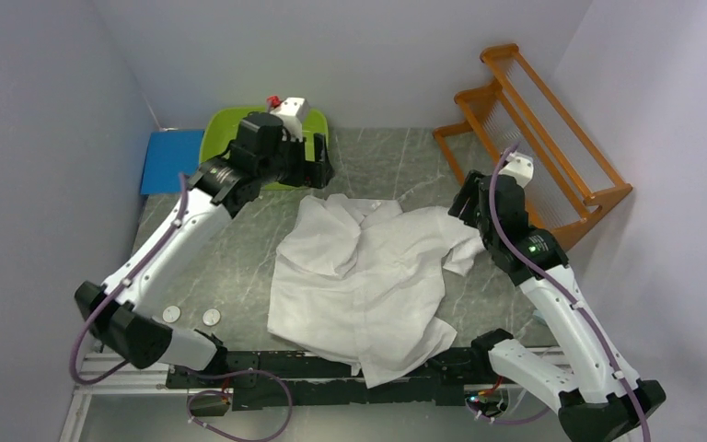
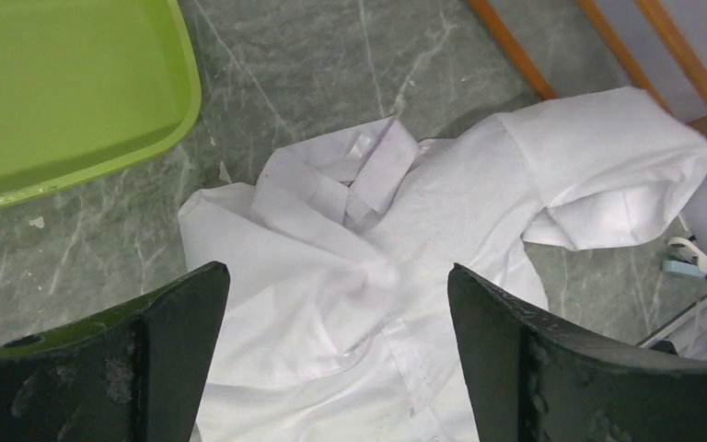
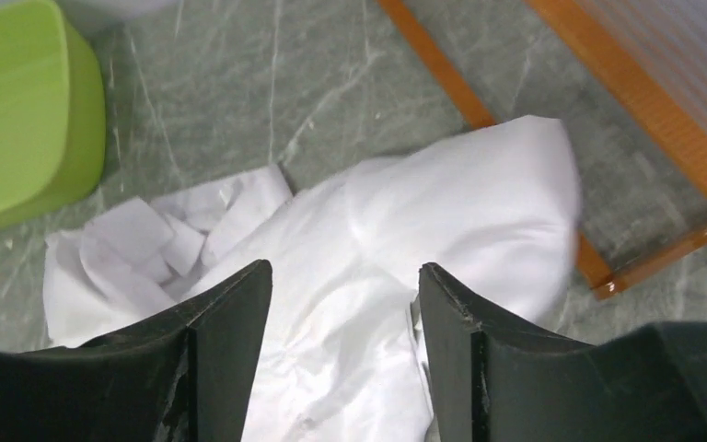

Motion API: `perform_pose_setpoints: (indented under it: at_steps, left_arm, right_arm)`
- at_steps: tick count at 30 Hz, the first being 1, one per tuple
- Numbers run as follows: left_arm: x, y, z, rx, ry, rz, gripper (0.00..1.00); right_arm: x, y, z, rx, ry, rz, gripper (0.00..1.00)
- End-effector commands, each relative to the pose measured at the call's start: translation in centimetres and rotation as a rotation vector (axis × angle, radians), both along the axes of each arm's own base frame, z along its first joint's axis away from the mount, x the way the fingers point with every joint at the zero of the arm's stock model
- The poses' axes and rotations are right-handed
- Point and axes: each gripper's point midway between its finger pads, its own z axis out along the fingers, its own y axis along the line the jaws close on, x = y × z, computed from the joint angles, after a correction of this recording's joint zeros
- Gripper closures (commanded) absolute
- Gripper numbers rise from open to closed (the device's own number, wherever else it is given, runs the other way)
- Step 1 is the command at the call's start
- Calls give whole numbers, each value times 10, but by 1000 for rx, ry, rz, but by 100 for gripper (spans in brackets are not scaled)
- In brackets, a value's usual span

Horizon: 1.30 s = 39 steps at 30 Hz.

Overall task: Pin the brooch onto the clothing
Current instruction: Adjust the clothes at the center of the board, then move the bin to the corner of the board.

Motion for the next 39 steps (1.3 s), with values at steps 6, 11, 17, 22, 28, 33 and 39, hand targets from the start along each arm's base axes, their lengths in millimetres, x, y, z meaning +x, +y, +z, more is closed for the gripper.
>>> perform_pose_setpoints:
  at_steps: [6,11,17,22,28,33,39]
  left_arm:
    - [47,-28,-23,30,80,-59,13]
    - [93,-45,-76,79,184,-61,38]
    - [150,-64,-148,176,264,-38,57]
    - [192,-63,-191,247,279,44,66]
    - [233,-25,-225,165,328,230,82]
    - [250,15,-252,82,407,324,91]
    - [253,45,-246,72,408,374,92]
  right_arm:
    - [-6,74,-59,202,97,346,35]
    - [-13,104,-108,295,212,462,33]
    - [-25,113,-166,330,350,492,32]
    - [-36,113,-203,331,438,495,31]
    - [-42,110,-222,324,487,484,30]
    - [-39,109,-218,309,475,482,30]
    - [-36,107,-214,292,463,477,30]
